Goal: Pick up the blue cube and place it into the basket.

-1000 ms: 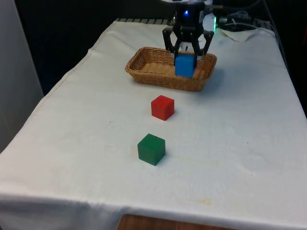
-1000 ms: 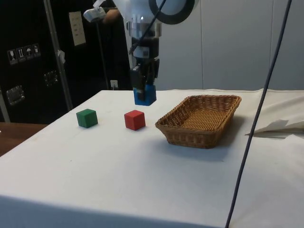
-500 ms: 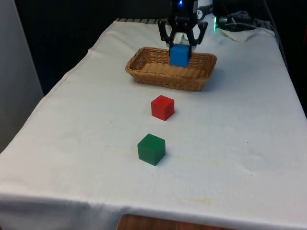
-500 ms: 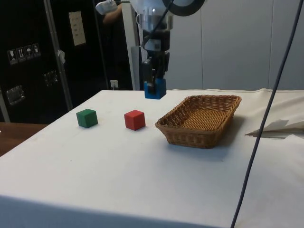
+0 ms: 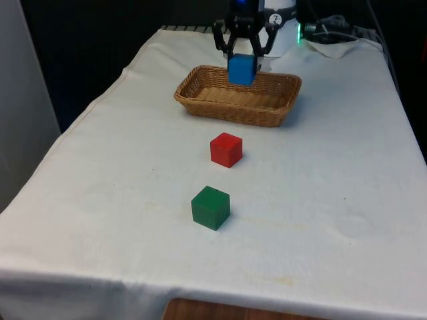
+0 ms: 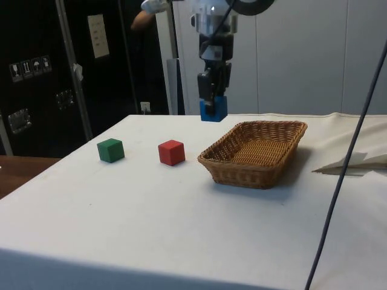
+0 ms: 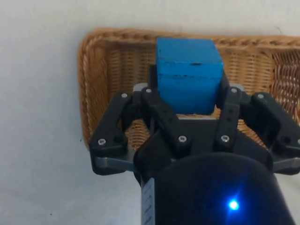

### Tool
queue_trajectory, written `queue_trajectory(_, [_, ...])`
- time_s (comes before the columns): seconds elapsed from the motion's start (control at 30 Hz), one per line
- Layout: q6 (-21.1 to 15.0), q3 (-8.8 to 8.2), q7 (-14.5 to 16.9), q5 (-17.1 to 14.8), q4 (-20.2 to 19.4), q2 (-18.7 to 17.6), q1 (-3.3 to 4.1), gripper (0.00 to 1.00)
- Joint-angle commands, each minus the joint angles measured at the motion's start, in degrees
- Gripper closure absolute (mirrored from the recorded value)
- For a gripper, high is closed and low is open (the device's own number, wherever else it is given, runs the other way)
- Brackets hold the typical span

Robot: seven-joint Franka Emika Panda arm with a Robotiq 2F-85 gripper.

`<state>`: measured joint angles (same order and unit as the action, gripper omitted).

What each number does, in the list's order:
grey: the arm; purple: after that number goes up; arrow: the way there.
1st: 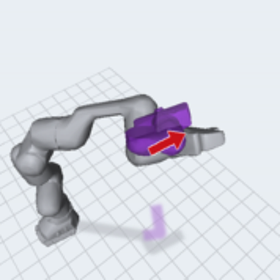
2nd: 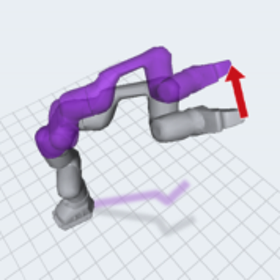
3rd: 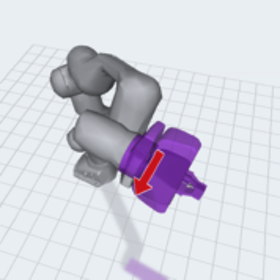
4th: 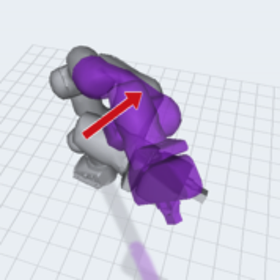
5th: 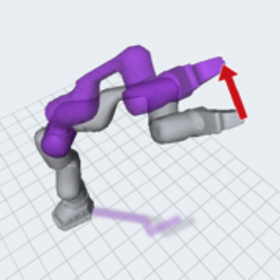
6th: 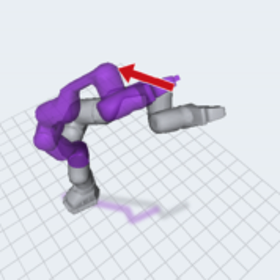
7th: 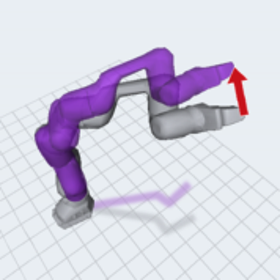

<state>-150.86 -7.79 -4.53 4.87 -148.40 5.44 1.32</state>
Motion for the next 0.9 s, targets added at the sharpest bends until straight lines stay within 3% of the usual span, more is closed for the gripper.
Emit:
queue_trajectory(0.0, [0.0,-0.29,0.3,0.0,-0.3,0.3,0.0,0.98])
queue_trajectory(0.17, [-0.4,-2.18,2.5,0.3,-2.6,1.9,-0.46,0.98])
queue_trajectory(0.47, [-1.5,-4.47,5.0,0.0,-5.2,2.3,-0.52,0.98])
queue_trajectory(0.87, [-3.8,-5.9,6.4,-0.1,-9.1,2.2,-0.63,0.98])
